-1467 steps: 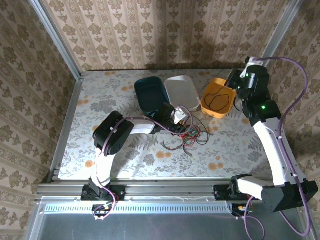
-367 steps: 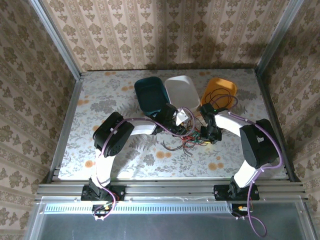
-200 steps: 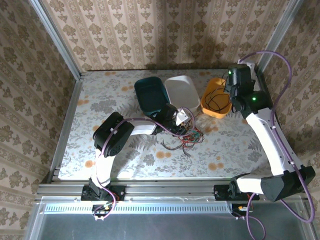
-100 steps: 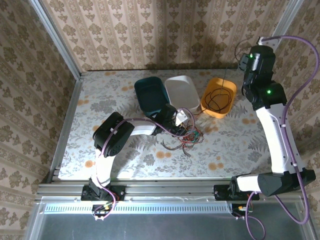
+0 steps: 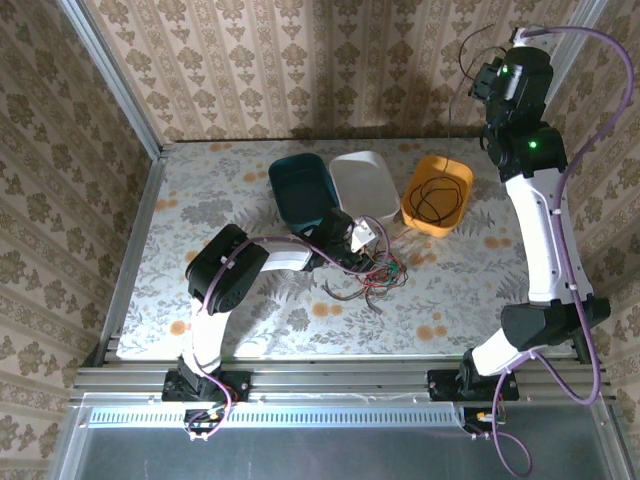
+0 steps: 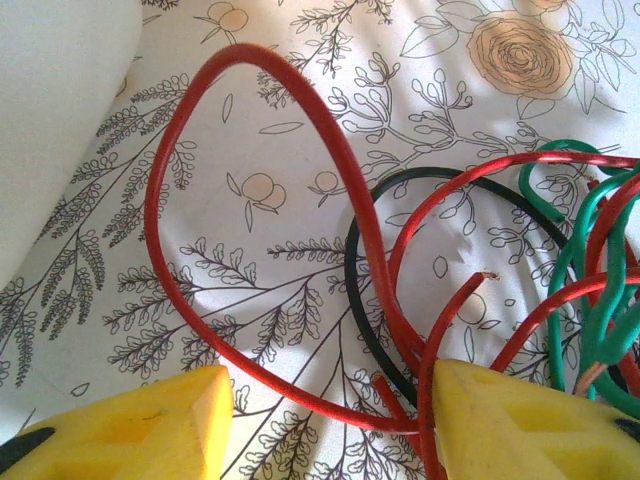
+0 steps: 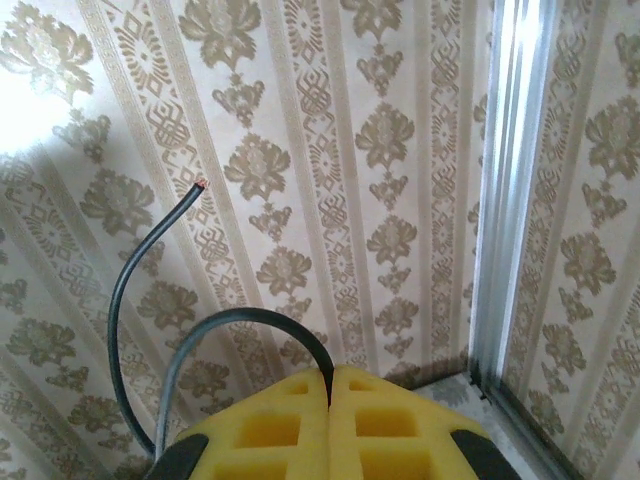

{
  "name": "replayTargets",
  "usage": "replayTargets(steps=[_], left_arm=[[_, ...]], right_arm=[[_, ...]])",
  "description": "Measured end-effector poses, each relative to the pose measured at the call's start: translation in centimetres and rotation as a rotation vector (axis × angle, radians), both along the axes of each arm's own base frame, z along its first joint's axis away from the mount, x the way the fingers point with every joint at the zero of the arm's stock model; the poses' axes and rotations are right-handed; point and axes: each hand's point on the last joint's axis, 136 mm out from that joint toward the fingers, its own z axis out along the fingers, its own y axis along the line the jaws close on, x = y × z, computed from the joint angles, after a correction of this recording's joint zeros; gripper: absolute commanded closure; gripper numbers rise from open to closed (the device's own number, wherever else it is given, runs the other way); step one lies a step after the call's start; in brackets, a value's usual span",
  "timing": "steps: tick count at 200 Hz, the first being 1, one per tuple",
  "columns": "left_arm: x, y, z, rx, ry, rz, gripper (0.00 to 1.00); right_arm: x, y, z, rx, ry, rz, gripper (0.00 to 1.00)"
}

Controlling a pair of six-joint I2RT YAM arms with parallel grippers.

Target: Untangle the cables

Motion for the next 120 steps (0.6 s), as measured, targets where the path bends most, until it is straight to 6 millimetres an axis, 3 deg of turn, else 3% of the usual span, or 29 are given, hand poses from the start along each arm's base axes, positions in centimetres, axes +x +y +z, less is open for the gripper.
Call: replayTargets(steps=[41,69,90,120], left_arm=[[0.0,0.0,0.0,-0.006,-0.006,0.001,0.43],[0.0,0.0,0.0,-0.008,-0.009,0.001,0.43],[0.0,0.1,0.0,-0.008,-0.01,0.002,0.43],[0.0,0.2,0.1,-0.006,-0.015,0.007,0.43]], right_arm=[[0.8,0.1,2.7,-0.043,-0.053,0.001,1.0],[1.5,-0.2,1.8,-0.053,-0.024,-0.019,1.0],[2.5,-0.8,-1.0,-0.059,0.045,-0.049,1.0],[3.6,-1.6,-8.0,-0.075,0.214,-0.093,1.0]])
